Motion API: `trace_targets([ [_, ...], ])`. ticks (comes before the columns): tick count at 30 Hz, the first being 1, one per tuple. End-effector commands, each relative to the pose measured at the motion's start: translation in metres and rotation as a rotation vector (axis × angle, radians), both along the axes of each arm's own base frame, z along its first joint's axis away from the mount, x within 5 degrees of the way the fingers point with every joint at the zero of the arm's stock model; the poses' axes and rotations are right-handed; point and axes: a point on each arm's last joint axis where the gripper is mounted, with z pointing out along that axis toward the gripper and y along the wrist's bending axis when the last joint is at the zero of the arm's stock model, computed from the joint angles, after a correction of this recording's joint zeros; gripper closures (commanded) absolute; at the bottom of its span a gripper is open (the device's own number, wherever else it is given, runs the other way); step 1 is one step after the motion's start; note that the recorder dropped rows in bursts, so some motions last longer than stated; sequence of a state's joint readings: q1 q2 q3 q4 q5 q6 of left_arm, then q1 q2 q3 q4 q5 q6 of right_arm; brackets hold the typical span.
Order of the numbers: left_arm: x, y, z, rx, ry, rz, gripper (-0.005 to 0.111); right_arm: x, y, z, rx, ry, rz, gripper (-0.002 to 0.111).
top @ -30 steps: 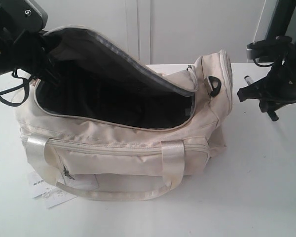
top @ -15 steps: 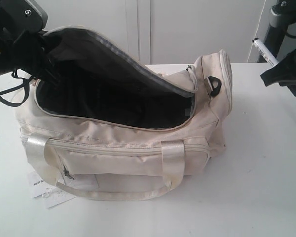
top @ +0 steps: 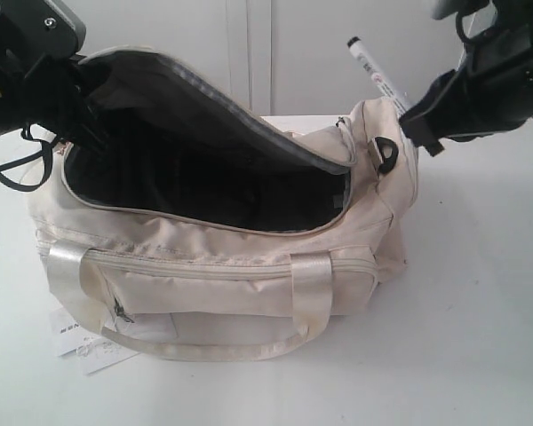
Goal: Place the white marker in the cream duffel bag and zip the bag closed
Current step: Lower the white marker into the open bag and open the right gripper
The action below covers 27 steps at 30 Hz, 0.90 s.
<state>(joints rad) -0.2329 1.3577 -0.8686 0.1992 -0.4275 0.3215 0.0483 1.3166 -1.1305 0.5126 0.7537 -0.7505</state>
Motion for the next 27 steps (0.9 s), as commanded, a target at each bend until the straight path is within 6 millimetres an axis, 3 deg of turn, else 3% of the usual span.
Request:
trace_targets([
  [1, 0.0, 0.0, 0.002, -0.022, 0.001, 0.008, 0.107, 0.001, 0.019, 0.009, 0.085, -0.106, 0.044, 0.108],
  [14, 0.0, 0.0, 0.002, -0.02, 0.008, 0.009, 0.107, -0.013, 0.071, -0.009, 0.1, -0.278, 0.147, 0.108],
  [20, 0.0, 0.0, 0.002, -0.02, 0.008, 0.009, 0.107, -0.026, 0.094, -0.013, -0.048, -0.344, 0.412, 0.108],
  [27, 0.0, 0.0, 0.002, -0.02, 0.008, 0.009, 0.107, -0.019, 0.1, -0.033, -0.166, -0.339, 0.561, 0.108],
])
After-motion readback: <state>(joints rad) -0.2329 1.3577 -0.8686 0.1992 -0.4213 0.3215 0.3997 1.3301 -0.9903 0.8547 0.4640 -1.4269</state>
